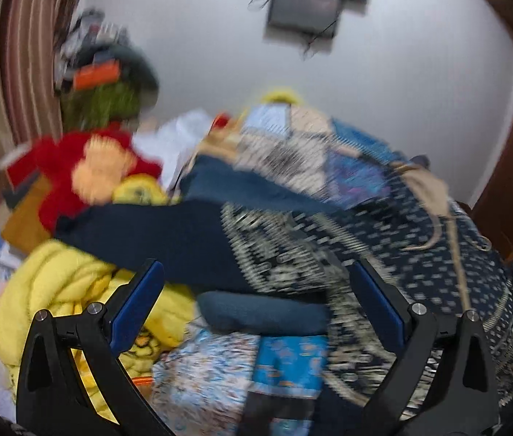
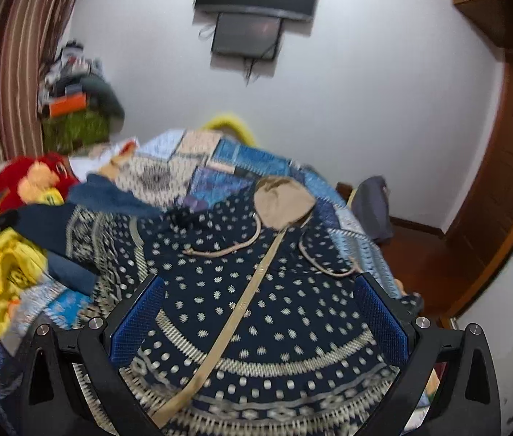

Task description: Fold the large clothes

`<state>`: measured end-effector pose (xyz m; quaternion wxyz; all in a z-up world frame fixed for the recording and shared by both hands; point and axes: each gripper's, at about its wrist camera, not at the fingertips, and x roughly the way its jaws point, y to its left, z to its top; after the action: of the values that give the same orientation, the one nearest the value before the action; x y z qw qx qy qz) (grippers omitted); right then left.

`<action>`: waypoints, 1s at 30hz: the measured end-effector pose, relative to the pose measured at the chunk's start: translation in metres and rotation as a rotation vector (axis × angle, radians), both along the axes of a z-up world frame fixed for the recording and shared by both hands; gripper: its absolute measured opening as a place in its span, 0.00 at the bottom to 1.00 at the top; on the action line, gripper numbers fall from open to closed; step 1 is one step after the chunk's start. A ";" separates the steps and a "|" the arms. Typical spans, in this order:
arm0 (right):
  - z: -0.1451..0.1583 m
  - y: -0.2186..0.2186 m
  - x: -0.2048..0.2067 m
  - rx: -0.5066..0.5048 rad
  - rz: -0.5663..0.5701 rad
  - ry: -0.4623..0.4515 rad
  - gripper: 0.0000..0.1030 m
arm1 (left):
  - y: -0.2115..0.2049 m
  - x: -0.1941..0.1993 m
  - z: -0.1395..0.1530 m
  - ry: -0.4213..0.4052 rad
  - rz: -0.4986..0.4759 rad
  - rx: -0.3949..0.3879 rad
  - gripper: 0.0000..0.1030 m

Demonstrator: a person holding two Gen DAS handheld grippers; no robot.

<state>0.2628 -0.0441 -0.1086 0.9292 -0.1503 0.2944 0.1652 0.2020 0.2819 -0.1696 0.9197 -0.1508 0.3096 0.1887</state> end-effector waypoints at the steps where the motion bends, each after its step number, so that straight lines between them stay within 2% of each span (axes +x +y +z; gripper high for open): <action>1: -0.008 0.005 0.011 -0.007 0.013 0.020 1.00 | 0.013 0.004 -0.010 0.024 0.010 -0.028 1.00; 8: -0.073 0.047 0.086 -0.123 0.075 0.211 1.00 | 0.097 0.015 -0.063 0.125 0.078 -0.241 1.00; 11: -0.091 0.060 0.096 -0.188 0.092 0.221 1.00 | 0.123 0.017 -0.082 0.148 0.085 -0.327 1.00; 13: -0.100 0.066 0.101 -0.183 0.121 0.227 1.00 | 0.134 0.018 -0.092 0.150 0.095 -0.387 0.96; 15: -0.105 0.070 0.107 -0.154 0.132 0.260 1.00 | 0.145 0.020 -0.100 0.142 0.093 -0.435 0.88; 18: -0.110 0.073 0.115 -0.112 0.150 0.289 1.00 | 0.162 0.022 -0.110 0.128 0.126 -0.477 0.80; 20: -0.111 0.074 0.117 -0.096 0.158 0.313 0.99 | 0.171 0.026 -0.115 0.135 0.156 -0.481 0.72; 22: -0.114 0.074 0.118 -0.087 0.161 0.336 0.94 | 0.176 0.030 -0.117 0.147 0.179 -0.454 0.63; 24: -0.117 0.072 0.118 -0.081 0.165 0.366 0.87 | 0.176 0.034 -0.115 0.174 0.190 -0.418 0.46; 25: -0.117 0.071 0.117 -0.078 0.164 0.375 0.86 | 0.174 0.036 -0.113 0.191 0.191 -0.385 0.41; 27: -0.118 0.067 0.115 -0.069 0.159 0.392 0.84 | 0.167 0.040 -0.106 0.217 0.185 -0.306 0.24; 30: -0.113 0.057 0.111 -0.049 0.147 0.402 0.84 | 0.148 0.043 -0.085 0.251 0.174 -0.143 0.12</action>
<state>0.3738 0.0126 -0.2220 0.8333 -0.1578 0.4661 0.2519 0.2451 0.4296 -0.2543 0.8409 -0.2174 0.4204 0.2625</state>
